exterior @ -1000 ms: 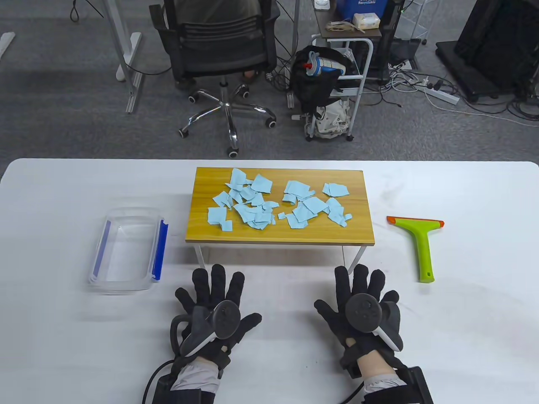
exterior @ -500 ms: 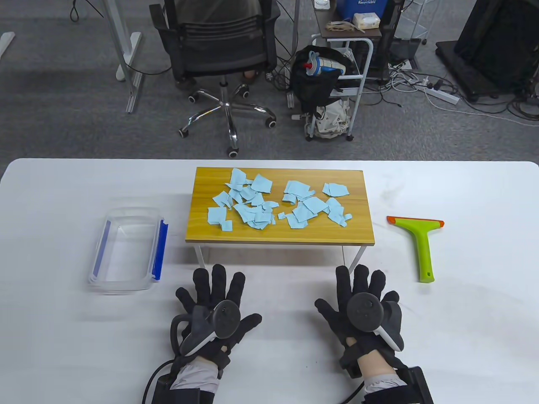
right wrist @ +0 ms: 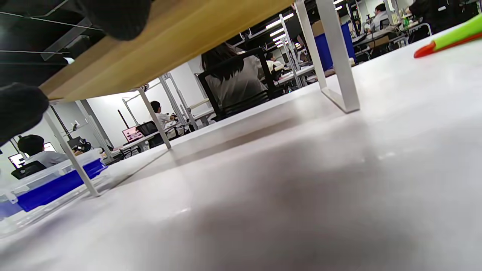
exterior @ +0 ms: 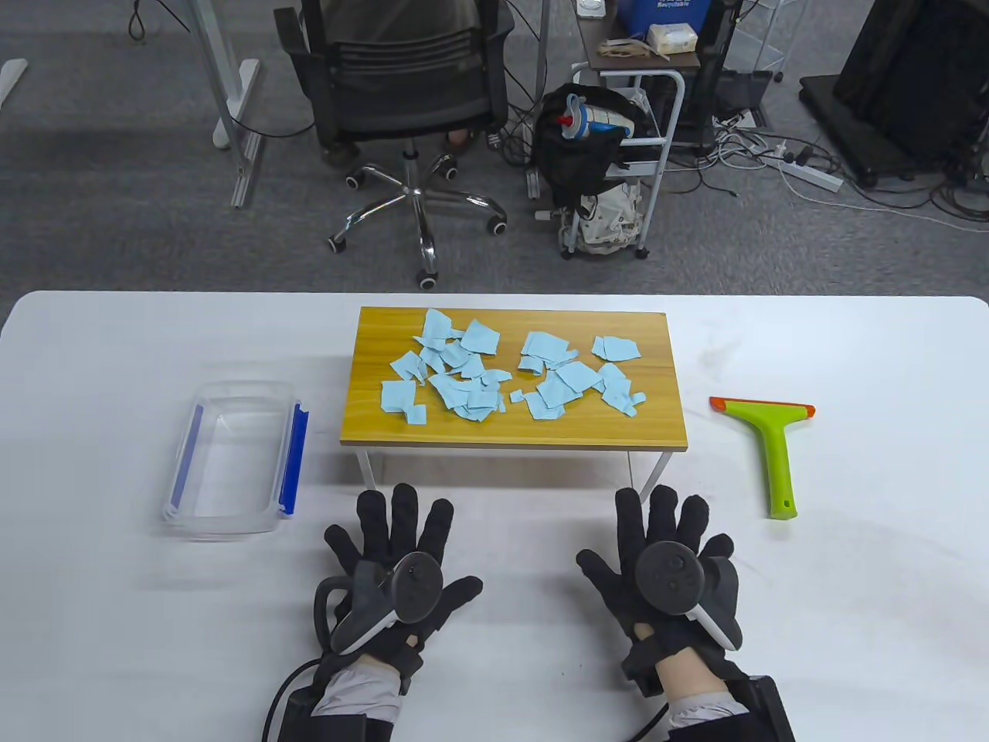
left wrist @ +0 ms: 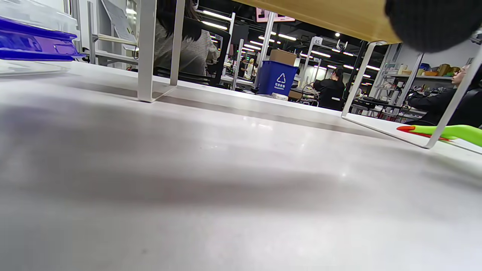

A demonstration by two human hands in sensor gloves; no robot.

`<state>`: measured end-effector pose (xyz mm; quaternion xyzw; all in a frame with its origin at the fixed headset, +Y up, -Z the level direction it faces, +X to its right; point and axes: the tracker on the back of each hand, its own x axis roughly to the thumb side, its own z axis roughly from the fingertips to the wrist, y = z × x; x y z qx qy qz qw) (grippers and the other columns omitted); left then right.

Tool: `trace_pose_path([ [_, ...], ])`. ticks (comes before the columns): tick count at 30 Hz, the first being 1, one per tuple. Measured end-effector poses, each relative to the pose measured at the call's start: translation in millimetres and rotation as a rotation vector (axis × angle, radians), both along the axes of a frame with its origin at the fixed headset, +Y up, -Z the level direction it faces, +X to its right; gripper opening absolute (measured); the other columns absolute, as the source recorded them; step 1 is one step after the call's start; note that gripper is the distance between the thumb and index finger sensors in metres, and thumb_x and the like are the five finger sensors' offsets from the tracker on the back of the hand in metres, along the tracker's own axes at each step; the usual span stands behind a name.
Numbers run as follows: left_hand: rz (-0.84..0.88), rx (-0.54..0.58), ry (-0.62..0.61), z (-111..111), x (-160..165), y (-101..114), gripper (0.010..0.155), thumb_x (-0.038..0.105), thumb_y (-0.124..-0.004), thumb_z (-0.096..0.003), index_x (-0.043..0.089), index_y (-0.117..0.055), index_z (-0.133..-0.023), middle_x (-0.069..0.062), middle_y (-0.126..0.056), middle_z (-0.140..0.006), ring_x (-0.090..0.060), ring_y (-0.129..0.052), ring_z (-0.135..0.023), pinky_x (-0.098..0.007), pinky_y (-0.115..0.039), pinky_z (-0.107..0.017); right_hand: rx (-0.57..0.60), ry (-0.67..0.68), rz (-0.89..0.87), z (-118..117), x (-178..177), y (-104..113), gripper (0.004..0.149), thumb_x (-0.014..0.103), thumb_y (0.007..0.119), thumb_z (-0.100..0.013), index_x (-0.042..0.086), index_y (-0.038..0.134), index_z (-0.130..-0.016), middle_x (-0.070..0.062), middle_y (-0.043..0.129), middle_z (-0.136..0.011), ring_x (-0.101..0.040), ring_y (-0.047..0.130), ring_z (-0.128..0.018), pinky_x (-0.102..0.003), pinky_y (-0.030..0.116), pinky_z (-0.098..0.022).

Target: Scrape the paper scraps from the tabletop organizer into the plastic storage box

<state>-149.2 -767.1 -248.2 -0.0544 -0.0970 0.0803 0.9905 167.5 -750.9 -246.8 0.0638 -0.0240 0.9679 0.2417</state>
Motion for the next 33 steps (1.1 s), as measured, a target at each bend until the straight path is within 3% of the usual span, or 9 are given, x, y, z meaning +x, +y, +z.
trace_pose_path([
  [9,-0.021,-0.01,-0.066,-3,13,-2,0.097,0.08,-0.069,-0.0444,0.046,0.0,-0.104,-0.002,0.015,-0.116,-0.045,0.019,-0.101,-0.083,-0.004,-0.063,0.218,-0.058,-0.099,8,13,57,0.081,0.054,0.074,-0.053,0.013,0.032,-0.11,-0.035,0.01,-0.109,-0.071,-0.006,-0.086,-0.088,0.0,-0.041],
  [15,-0.015,-0.02,-0.074,-3,15,-2,0.097,0.08,-0.069,-0.0448,0.046,0.0,-0.104,-0.002,0.015,-0.116,-0.045,0.019,-0.102,-0.083,-0.004,-0.063,0.173,-0.142,-0.139,-28,53,98,0.08,0.051,0.074,-0.054,0.013,0.031,-0.109,-0.035,0.01,-0.109,-0.071,-0.005,-0.087,-0.089,0.001,-0.043],
  [19,-0.012,-0.032,-0.084,-4,16,-3,0.097,0.08,-0.069,-0.0452,0.045,-0.001,-0.105,-0.002,0.015,-0.116,-0.045,0.019,-0.101,-0.083,-0.004,-0.062,0.094,-0.222,-0.18,-57,82,111,0.08,0.048,0.074,-0.054,0.009,0.031,-0.109,-0.035,0.012,-0.109,-0.071,-0.002,-0.088,-0.089,0.003,-0.045],
  [24,-0.008,-0.043,-0.087,-4,16,-3,0.097,0.079,-0.069,-0.0455,0.045,-0.001,-0.105,-0.003,0.015,-0.116,-0.045,0.019,-0.101,-0.083,-0.004,-0.062,-0.062,-0.353,-0.141,-96,110,90,0.079,0.046,0.075,-0.054,0.008,0.031,-0.108,-0.035,0.013,-0.109,-0.072,0.002,-0.089,-0.089,0.008,-0.047],
  [28,0.009,-0.048,-0.09,-4,16,-1,0.096,0.079,-0.069,-0.0457,0.045,-0.001,-0.105,-0.003,0.014,-0.116,-0.046,0.019,-0.101,-0.083,-0.004,-0.062,-0.183,-0.493,-0.115,-123,130,53,0.077,0.041,0.076,-0.055,0.006,0.032,-0.107,-0.035,0.016,-0.109,-0.073,0.009,-0.09,-0.09,0.013,-0.05],
  [33,0.018,-0.034,-0.101,-3,17,4,0.096,0.079,-0.069,-0.0462,0.044,-0.002,-0.106,-0.004,0.013,-0.117,-0.046,0.018,-0.101,-0.083,-0.004,-0.062,-0.336,-0.701,0.039,-143,150,2,0.071,0.026,0.079,-0.053,0.0,0.038,-0.104,-0.038,0.031,-0.106,-0.074,0.036,-0.088,-0.082,0.043,-0.056],
])
